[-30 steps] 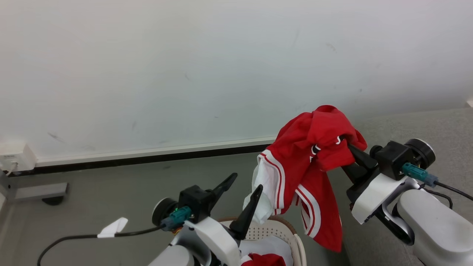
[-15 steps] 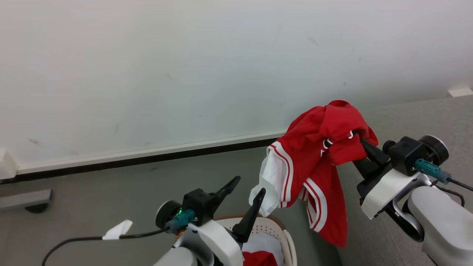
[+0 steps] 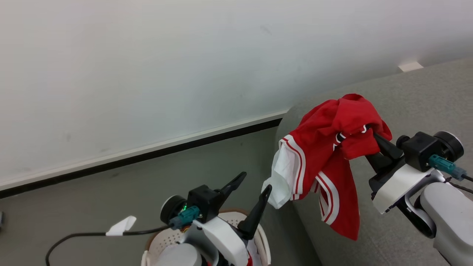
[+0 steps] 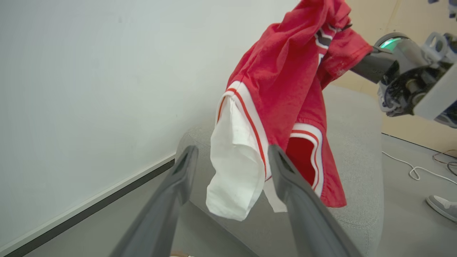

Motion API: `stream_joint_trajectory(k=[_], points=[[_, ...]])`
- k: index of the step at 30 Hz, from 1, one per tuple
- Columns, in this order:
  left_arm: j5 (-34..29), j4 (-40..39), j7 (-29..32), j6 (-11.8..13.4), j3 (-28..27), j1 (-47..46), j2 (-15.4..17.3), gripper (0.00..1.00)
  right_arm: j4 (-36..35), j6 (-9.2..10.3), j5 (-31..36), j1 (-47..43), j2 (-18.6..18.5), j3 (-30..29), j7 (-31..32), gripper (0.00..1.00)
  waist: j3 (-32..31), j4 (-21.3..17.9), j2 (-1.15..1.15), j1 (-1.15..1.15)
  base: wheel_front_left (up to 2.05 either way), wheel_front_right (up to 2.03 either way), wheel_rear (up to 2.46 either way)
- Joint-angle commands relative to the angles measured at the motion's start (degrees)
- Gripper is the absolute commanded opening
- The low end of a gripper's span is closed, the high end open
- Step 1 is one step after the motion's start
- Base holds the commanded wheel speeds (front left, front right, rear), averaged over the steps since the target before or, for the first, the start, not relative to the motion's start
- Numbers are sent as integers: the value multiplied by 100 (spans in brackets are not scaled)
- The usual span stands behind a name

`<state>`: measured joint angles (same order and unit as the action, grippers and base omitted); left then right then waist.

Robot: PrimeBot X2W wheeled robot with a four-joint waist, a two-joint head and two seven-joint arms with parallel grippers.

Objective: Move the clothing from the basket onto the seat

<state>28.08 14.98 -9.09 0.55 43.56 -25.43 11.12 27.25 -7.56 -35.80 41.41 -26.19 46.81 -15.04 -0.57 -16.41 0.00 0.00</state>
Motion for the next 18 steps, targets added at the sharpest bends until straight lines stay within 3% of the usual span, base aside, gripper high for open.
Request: stream_joint_trajectory(k=[1,10,18], points=[[10,-4,1,-1,14,-43,-8,100,-31,14,11,-22,-51,-43,-21,0,84,-171,0,0,0,0,0],[-43,-1,44,-23,107,-164,-46,100,-98,14,52,-106,-152,-244,-21,0,267,-541,0,0,0,0,0],[-153,-89,185,-87,219,-434,15,100,-266,13,176,-55,-242,-730,-21,0,840,-458,0,0,0,0,0]])
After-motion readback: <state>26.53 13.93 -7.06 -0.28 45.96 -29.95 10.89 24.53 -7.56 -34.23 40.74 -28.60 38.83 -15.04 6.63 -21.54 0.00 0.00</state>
